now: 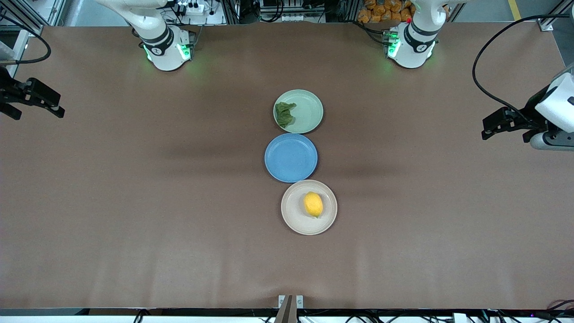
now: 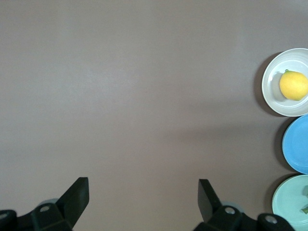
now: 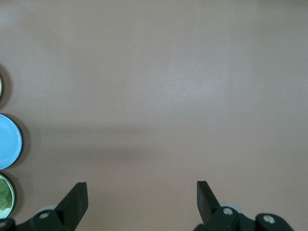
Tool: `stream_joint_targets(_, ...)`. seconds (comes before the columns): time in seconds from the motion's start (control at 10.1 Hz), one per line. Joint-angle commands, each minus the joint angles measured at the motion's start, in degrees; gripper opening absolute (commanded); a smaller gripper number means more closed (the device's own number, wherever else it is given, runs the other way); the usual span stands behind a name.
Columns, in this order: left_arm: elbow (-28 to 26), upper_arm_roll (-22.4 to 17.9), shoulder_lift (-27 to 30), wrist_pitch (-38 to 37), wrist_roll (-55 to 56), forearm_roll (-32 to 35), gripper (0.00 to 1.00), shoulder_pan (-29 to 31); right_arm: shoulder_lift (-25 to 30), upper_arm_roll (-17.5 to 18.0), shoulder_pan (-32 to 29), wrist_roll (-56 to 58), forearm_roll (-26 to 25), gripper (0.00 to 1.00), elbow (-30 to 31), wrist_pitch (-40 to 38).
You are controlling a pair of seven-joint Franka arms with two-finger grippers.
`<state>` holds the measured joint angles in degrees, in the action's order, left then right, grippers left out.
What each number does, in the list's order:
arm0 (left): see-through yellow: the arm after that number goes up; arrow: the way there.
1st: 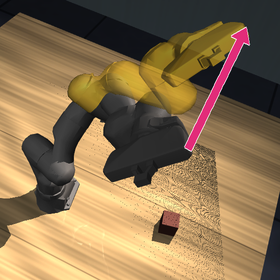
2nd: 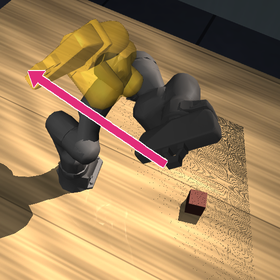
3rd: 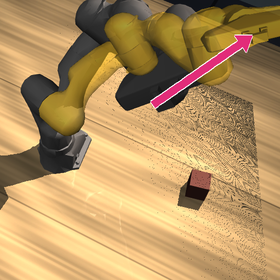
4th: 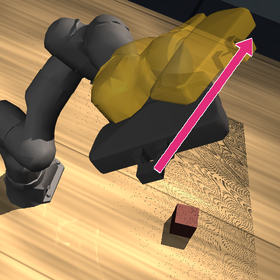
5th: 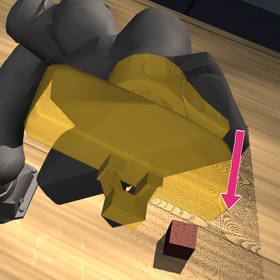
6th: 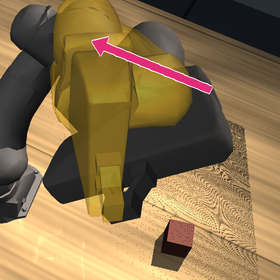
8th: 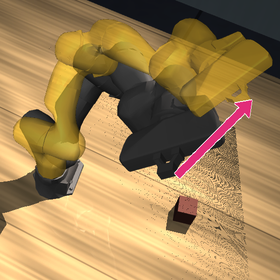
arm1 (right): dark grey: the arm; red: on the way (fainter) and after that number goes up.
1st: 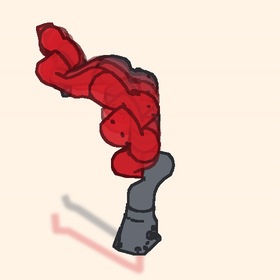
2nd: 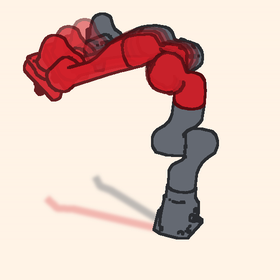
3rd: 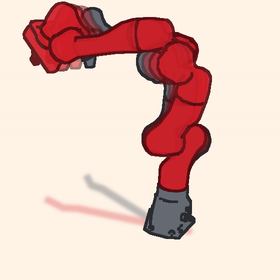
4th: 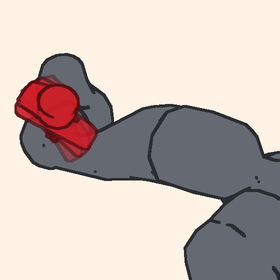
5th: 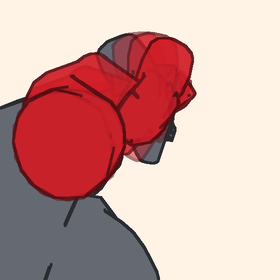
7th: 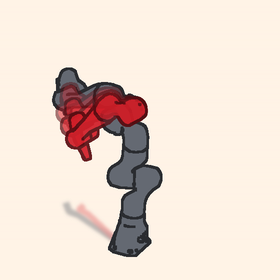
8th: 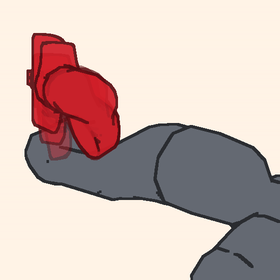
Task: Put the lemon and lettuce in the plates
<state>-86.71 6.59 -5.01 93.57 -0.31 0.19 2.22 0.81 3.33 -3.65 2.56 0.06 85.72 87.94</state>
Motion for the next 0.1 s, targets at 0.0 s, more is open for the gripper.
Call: stream_joint_targets(0.0,0.32,0.18,0.44,-0.40,-0.48,-0.19,1.00,0.25,-0.55,0.19,-0.48,0.70,0.64,1.00,-1.17,-1.10)
